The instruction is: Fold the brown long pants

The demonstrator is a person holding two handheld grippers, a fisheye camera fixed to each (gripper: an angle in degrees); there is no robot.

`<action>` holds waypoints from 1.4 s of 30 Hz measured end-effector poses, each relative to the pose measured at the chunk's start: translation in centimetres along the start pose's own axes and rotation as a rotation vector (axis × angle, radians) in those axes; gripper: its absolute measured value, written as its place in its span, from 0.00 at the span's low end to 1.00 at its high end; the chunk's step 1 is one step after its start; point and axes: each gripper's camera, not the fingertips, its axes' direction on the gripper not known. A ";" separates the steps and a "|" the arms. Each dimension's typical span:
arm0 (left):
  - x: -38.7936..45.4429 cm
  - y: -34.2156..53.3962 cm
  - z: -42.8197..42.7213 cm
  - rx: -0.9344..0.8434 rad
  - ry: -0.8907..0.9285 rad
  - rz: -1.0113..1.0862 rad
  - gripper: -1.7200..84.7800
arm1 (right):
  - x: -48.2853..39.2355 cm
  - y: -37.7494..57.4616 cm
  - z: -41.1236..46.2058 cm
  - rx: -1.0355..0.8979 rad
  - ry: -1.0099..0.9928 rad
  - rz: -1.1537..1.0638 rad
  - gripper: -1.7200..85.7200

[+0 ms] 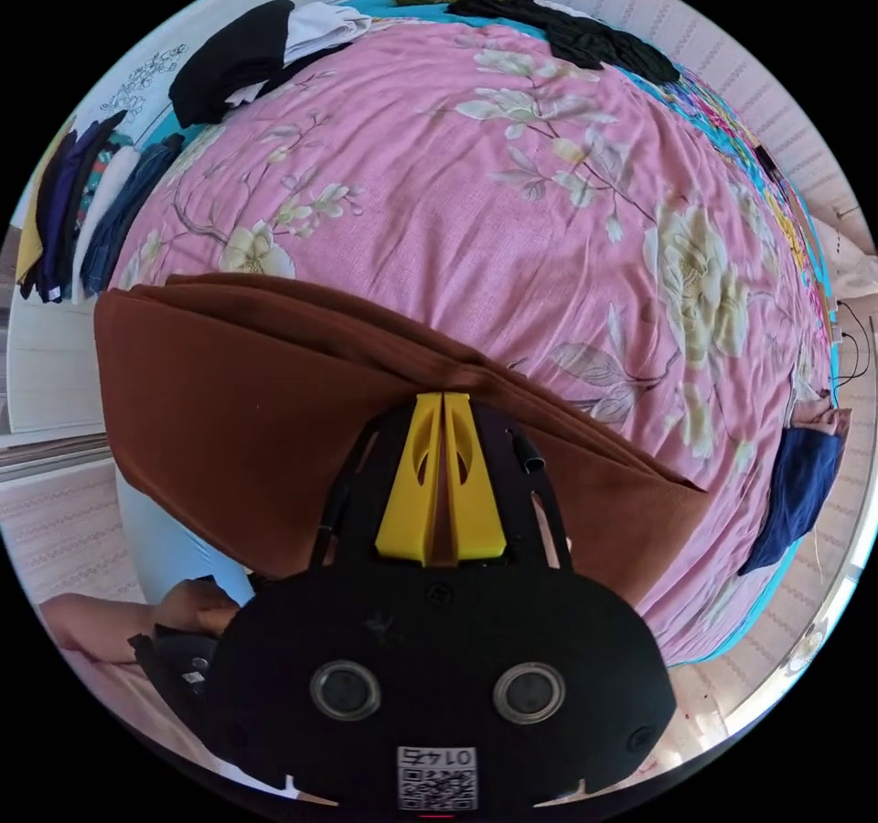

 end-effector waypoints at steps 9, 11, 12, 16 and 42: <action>-5.4 2.2 -4.1 0.136 0.206 -0.216 0.01 | 10.4 8.3 -4.6 0.332 -0.504 0.209 0.02; -6.9 2.8 -5.8 0.190 0.197 -0.237 0.01 | 13.2 15.3 -6.9 0.538 -0.598 0.249 0.02; -7.3 2.8 -6.2 0.198 0.183 -0.239 0.01 | 13.8 17.2 -7.3 0.569 -0.588 0.268 0.02; -11.0 0.5 -7.5 0.246 0.143 -0.239 0.01 | 18.4 28.7 -7.4 0.507 -0.407 0.579 0.09; -18.2 -27.2 1.9 -0.176 0.189 -0.285 0.12 | 32.2 37.5 -2.0 0.374 -0.896 0.741 0.09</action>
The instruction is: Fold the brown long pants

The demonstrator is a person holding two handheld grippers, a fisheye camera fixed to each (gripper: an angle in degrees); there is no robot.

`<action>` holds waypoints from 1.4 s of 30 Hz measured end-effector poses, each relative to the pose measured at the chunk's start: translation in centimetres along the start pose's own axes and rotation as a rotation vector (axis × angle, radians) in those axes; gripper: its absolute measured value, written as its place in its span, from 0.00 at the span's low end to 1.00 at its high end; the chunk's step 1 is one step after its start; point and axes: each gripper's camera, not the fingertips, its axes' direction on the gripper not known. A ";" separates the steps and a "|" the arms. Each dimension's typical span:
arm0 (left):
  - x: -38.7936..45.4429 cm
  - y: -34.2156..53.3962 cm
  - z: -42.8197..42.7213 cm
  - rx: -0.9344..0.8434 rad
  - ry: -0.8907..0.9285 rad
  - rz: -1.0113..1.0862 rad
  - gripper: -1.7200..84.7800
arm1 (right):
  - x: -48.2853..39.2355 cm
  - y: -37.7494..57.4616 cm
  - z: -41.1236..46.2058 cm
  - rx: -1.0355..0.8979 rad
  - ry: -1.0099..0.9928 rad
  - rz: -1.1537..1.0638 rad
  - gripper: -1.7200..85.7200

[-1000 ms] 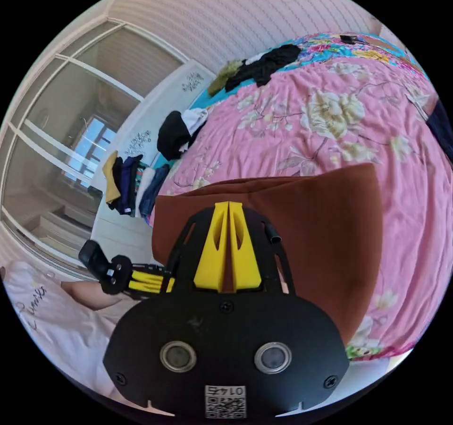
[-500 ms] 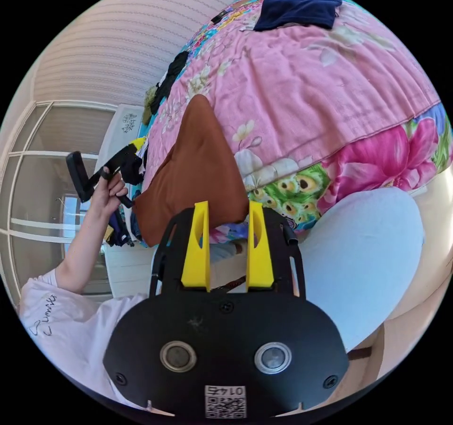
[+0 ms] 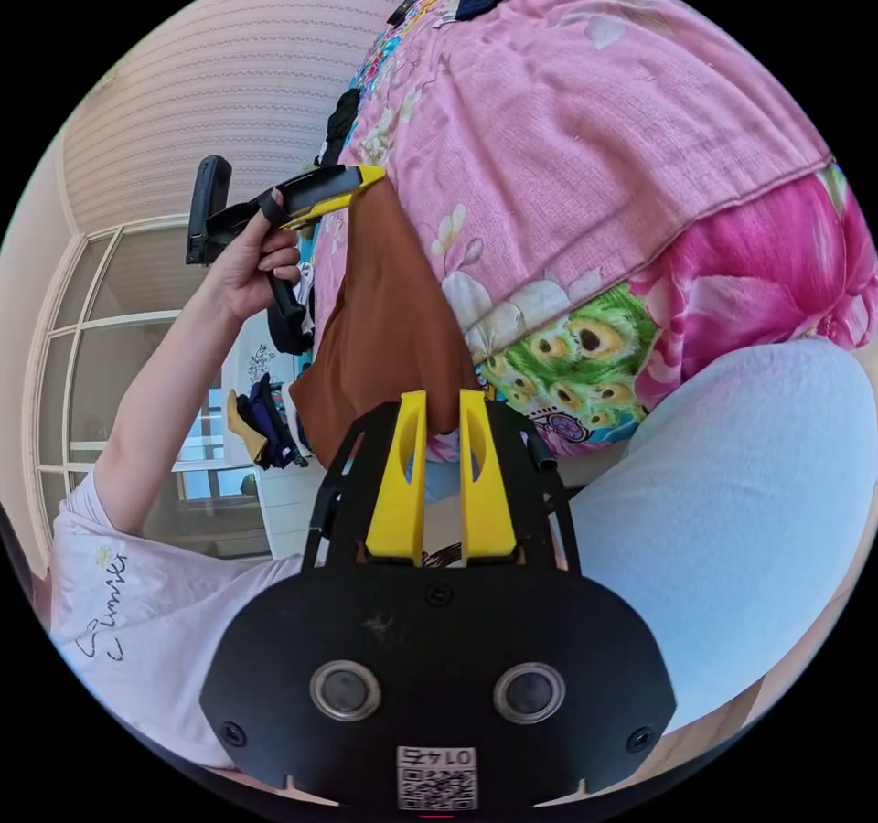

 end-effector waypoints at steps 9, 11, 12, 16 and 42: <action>-2.0 5.6 -3.2 0.142 0.064 0.052 0.08 | 0.6 0.4 -0.3 -0.025 -0.002 -0.017 0.09; -3.0 8.5 -4.7 0.194 0.086 0.050 0.08 | 0.9 0.9 -0.4 -0.021 -0.031 -0.028 0.08; -3.2 9.2 -5.0 0.202 0.085 0.051 0.08 | 0.9 1.0 -0.3 -0.022 -0.040 -0.033 0.08; -5.2 14.6 -8.2 0.269 0.072 0.046 0.07 | -0.6 2.6 -0.8 -0.018 -0.183 -0.186 0.08; -17.9 62.8 -8.1 0.621 0.075 -0.564 0.06 | -27.7 10.3 32.0 -0.496 0.130 -1.024 0.04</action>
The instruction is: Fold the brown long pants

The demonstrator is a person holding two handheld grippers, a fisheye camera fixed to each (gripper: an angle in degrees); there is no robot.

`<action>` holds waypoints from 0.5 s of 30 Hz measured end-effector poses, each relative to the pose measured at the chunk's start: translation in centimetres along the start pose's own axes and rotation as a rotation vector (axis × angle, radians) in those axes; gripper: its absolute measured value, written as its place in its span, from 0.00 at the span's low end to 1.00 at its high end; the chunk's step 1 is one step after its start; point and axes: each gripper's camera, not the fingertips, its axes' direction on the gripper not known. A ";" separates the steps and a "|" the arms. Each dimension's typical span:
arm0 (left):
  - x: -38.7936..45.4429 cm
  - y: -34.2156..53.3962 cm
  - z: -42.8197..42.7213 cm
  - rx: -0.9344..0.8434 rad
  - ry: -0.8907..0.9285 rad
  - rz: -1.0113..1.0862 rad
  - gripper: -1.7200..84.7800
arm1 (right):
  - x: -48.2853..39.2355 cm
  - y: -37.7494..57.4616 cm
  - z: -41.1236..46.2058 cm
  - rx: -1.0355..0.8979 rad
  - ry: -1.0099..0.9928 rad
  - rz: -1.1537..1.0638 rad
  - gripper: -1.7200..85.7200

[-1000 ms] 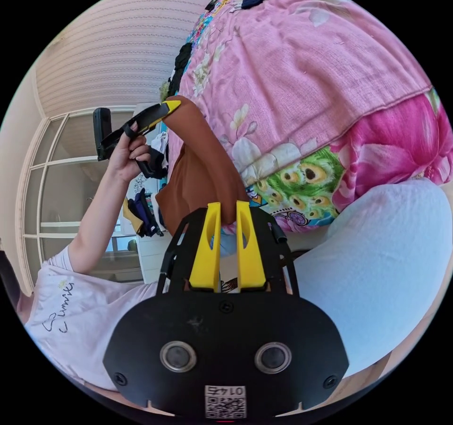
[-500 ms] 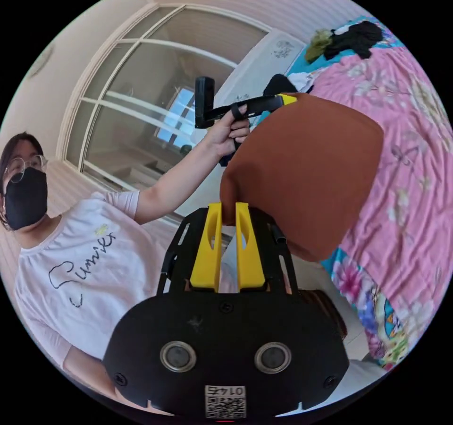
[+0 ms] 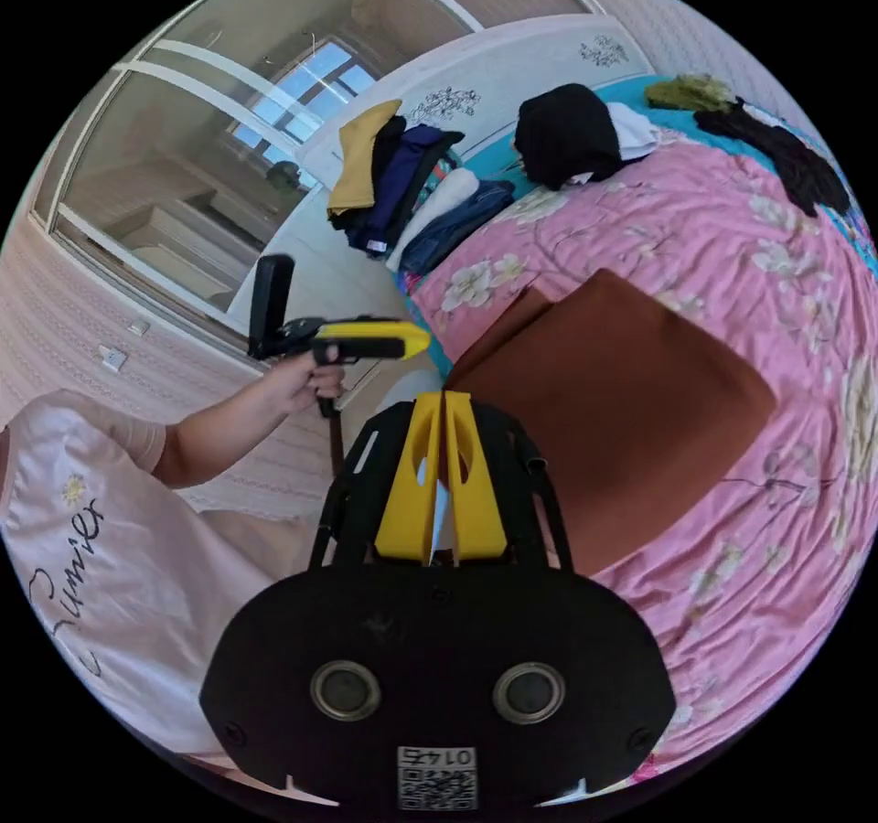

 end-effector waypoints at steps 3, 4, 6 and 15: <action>0.9 2.8 1.5 -0.079 -0.035 -0.027 0.10 | 1.1 -4.2 1.4 -0.001 0.225 -0.018 0.08; 0.9 3.7 1.8 -0.077 -0.060 -0.050 0.10 | 1.6 -6.2 2.6 -0.013 0.315 -0.018 0.09; 0.6 4.6 1.8 -0.053 -0.035 -0.082 0.10 | 2.7 -9.3 4.9 -0.072 0.401 -0.030 0.11; 0.0 6.4 0.1 -0.044 -0.021 -0.074 0.13 | 7.3 -14.5 14.5 -0.290 0.236 0.116 0.13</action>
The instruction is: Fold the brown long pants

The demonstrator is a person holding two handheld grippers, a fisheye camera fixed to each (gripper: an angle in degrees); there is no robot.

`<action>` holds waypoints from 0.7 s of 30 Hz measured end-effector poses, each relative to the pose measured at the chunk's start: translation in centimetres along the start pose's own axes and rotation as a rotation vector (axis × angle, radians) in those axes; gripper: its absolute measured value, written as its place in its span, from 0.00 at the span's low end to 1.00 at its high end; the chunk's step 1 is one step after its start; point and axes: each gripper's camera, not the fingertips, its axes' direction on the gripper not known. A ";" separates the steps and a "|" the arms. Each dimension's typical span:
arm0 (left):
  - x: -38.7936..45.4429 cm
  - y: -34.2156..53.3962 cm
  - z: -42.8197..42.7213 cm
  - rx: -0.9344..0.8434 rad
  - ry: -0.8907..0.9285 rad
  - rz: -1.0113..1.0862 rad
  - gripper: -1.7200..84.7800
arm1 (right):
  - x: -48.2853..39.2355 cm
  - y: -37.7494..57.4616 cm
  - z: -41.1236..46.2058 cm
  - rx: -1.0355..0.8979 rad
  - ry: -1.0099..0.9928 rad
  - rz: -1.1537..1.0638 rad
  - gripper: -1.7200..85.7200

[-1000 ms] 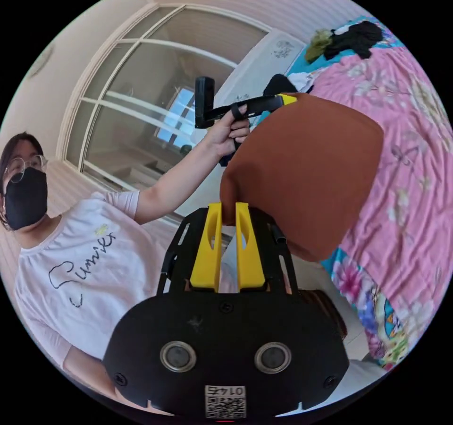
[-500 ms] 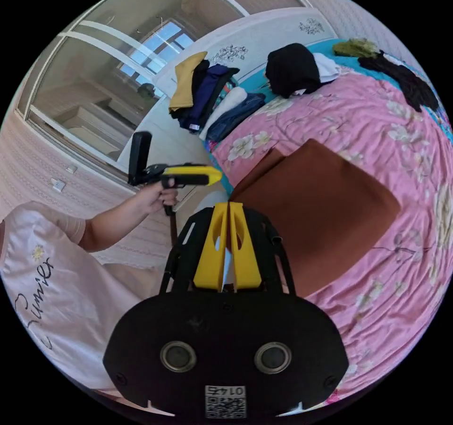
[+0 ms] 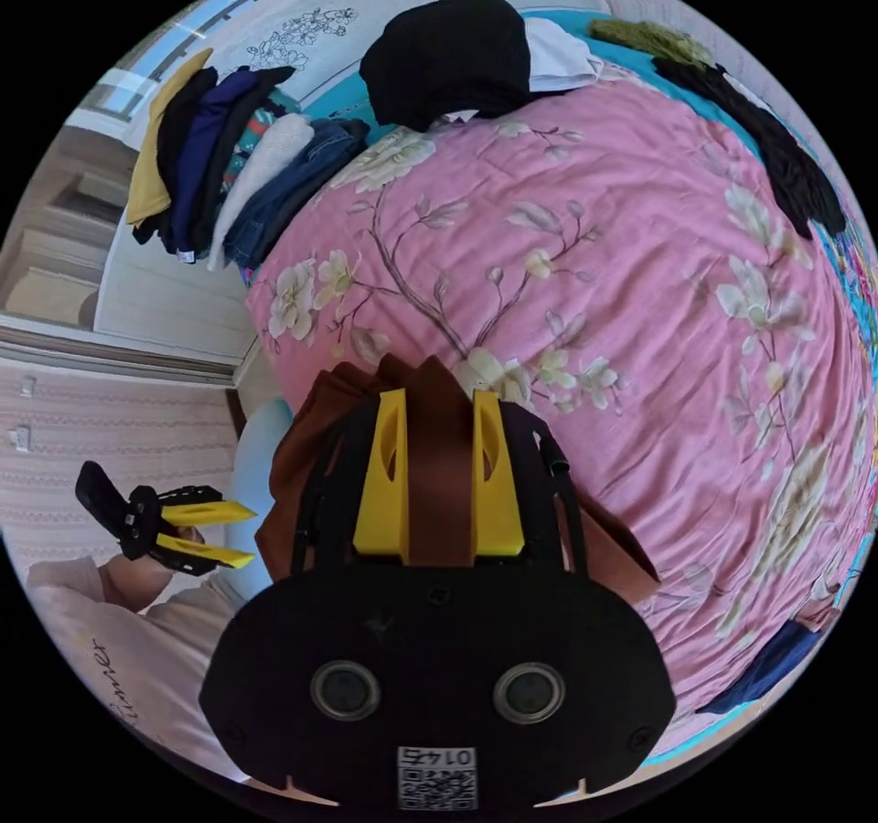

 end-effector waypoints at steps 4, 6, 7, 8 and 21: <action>-0.7 0.8 2.3 -0.041 0.049 -0.040 0.10 | -0.6 0.6 -1.2 0.034 -0.050 -0.065 0.08; -1.0 1.2 1.9 -0.032 0.073 -0.053 0.08 | -1.5 0.9 -2.3 0.079 -0.067 -0.128 0.07; -1.2 1.6 1.3 -0.016 0.096 -0.063 0.08 | -2.2 1.0 -3.2 0.115 -0.078 -0.183 0.07; -1.4 2.1 0.4 0.005 0.128 -0.077 0.08 | -3.1 0.9 -4.0 0.138 -0.096 -0.251 0.07; -1.7 3.6 1.8 -0.181 -0.444 -0.070 0.01 | -5.0 -3.1 0.7 0.143 0.022 -0.180 0.09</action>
